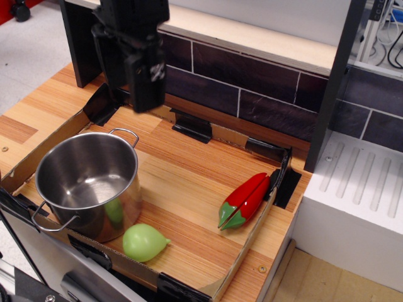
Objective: Topple metal pot
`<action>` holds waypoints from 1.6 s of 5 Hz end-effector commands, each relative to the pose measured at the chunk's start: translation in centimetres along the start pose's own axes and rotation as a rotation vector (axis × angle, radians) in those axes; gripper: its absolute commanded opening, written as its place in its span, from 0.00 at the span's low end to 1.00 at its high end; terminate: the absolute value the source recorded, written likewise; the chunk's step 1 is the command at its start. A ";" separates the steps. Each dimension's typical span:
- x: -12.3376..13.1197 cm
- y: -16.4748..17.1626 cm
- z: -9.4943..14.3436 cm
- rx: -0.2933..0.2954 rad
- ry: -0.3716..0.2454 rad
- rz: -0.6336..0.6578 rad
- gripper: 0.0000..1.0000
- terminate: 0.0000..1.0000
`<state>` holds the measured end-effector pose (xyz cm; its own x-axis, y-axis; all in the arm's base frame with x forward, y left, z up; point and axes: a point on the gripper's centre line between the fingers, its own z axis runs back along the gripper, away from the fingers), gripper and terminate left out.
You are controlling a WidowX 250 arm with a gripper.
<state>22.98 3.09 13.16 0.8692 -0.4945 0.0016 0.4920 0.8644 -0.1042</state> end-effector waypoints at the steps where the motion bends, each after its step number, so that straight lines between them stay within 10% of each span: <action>1: -3.9 -2.8 -1.1 0.071 0.011 -0.265 1.00 0.00; 4: -6.5 -2.5 -5.1 0.256 0.021 -0.364 1.00 0.00; 8: -7.2 -1.8 -7.8 0.245 0.063 -0.331 1.00 0.00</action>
<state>15.35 3.36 5.26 0.6603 -0.7477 -0.0705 0.7498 0.6510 0.1184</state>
